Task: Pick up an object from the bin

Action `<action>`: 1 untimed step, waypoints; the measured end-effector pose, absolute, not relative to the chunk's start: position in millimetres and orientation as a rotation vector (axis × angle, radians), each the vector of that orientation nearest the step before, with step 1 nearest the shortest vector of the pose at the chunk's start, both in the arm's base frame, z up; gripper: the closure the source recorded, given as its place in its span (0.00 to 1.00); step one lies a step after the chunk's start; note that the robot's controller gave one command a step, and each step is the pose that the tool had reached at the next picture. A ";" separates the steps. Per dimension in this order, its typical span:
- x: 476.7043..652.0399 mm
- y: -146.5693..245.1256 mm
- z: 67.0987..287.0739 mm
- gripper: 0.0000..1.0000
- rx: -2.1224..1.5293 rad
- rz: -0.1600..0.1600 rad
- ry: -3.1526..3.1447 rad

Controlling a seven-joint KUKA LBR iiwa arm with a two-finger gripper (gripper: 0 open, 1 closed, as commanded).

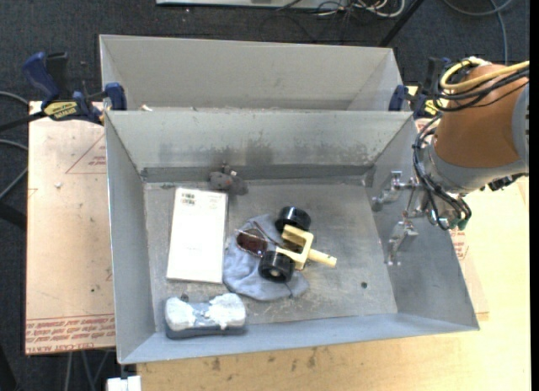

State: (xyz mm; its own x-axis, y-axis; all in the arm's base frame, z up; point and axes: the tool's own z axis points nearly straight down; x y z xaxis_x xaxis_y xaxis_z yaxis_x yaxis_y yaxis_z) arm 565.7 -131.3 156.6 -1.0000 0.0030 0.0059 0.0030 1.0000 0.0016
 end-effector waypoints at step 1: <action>567.7 -130.9 161.0 0.00 -0.001 0.000 -3.143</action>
Offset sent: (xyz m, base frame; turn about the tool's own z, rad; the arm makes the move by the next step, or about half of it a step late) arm -0.0596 -0.0050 -0.0573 -0.2565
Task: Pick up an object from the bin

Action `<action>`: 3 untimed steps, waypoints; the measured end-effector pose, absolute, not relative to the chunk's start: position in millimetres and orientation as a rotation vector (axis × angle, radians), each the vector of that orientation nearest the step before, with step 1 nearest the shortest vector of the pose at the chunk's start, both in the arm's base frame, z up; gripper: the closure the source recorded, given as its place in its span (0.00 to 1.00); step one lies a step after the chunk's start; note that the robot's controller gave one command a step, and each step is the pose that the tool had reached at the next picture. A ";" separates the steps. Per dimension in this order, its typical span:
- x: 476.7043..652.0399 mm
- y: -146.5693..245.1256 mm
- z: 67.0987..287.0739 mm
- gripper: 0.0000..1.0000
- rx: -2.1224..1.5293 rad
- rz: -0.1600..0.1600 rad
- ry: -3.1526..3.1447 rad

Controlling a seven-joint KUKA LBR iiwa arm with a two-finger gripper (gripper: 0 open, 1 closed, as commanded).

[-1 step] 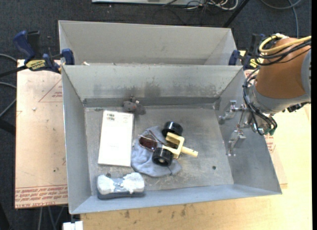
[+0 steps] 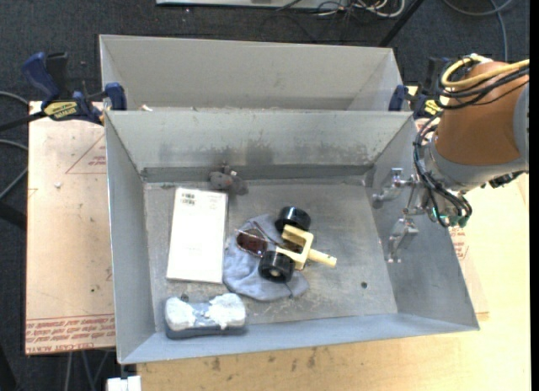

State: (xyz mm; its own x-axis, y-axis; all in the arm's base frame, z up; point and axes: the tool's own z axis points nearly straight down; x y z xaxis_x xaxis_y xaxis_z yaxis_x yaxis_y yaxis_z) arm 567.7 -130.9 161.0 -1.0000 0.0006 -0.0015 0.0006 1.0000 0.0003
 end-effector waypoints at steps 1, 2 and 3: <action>543.6 -131.8 136.7 0.00 -0.179 -0.002 3.126; 522.0 -129.0 119.5 0.00 -0.387 0.005 3.124; 498.2 -116.5 99.5 0.00 -0.462 0.000 3.103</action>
Offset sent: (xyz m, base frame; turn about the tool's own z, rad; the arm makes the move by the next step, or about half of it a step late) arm -0.0501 0.0054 -0.0133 -0.3553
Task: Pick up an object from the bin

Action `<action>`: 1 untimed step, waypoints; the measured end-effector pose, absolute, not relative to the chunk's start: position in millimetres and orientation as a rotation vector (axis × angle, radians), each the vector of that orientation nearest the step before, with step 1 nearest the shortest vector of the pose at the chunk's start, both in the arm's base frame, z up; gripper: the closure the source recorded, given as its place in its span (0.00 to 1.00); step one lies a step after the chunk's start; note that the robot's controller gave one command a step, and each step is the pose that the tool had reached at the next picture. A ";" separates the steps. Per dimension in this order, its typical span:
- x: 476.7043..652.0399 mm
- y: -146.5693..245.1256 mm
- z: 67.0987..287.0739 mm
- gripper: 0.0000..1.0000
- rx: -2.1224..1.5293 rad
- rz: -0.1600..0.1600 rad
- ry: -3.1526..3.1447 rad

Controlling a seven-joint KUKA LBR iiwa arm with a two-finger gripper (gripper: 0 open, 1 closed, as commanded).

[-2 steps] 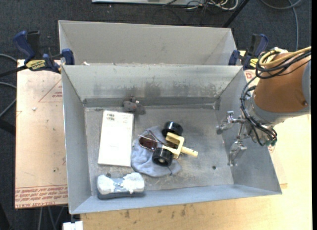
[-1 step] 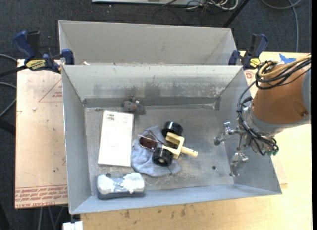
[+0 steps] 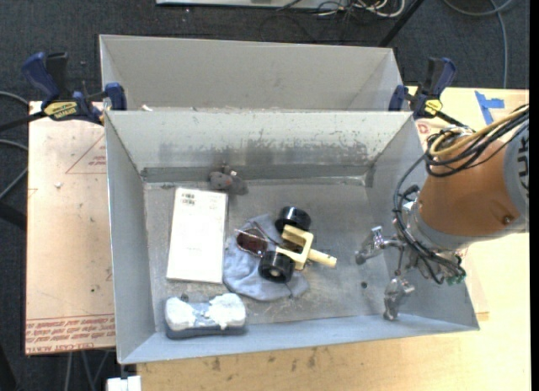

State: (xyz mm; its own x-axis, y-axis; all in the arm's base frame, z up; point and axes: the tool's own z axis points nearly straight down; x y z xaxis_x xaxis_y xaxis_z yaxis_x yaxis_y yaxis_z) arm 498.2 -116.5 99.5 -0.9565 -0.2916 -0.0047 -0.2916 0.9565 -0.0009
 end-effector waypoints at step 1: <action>500.2 -58.4 99.5 0.00 -0.375 0.001 3.118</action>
Offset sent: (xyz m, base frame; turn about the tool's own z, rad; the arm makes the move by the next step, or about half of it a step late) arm 0.0213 0.1153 -0.0273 -0.0233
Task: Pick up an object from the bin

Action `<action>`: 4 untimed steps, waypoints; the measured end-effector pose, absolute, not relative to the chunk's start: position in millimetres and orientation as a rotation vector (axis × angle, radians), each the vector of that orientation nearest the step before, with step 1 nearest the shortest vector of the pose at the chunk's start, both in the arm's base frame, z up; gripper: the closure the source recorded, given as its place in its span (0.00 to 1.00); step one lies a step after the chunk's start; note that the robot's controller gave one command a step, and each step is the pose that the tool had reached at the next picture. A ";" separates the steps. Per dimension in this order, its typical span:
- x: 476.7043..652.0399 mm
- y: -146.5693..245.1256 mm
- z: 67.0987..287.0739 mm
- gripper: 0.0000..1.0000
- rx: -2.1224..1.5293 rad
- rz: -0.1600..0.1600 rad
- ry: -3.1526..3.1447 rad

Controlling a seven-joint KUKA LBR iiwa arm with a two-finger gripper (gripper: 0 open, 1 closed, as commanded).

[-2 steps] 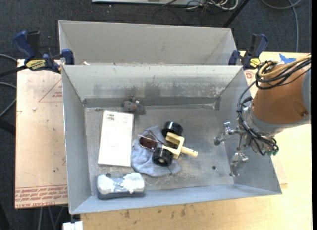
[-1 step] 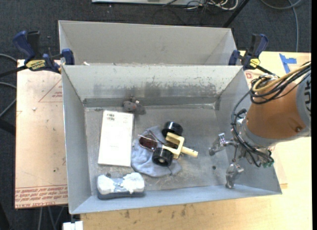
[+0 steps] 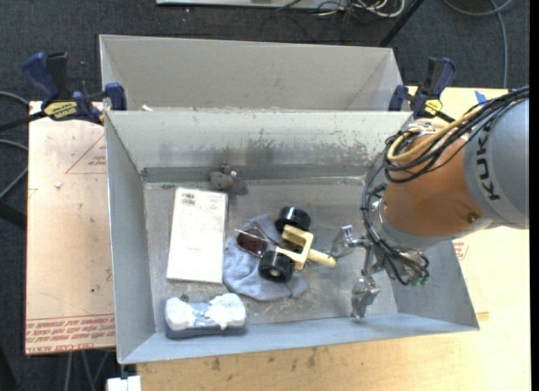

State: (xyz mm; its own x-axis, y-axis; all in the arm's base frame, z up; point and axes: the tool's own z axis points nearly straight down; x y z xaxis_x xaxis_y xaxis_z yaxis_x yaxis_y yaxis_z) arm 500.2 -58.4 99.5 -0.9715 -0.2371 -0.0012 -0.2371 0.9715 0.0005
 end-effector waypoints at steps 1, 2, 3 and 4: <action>516.7 -10.2 79.3 0.00 -0.477 -0.001 3.100; 539.7 24.9 94.3 1.00 -0.650 0.001 3.072; 539.7 24.9 94.3 1.00 -0.650 0.001 3.072; 537.1 29.6 143.7 1.00 -0.651 0.003 3.079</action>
Offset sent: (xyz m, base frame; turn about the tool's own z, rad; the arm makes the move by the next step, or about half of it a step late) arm 0.0390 0.0827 -0.0050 -0.1773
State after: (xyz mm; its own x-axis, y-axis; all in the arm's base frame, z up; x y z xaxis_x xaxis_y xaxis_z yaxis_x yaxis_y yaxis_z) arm 537.1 29.6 143.7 -0.9144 -0.4049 0.0047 -0.4048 0.9144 0.0032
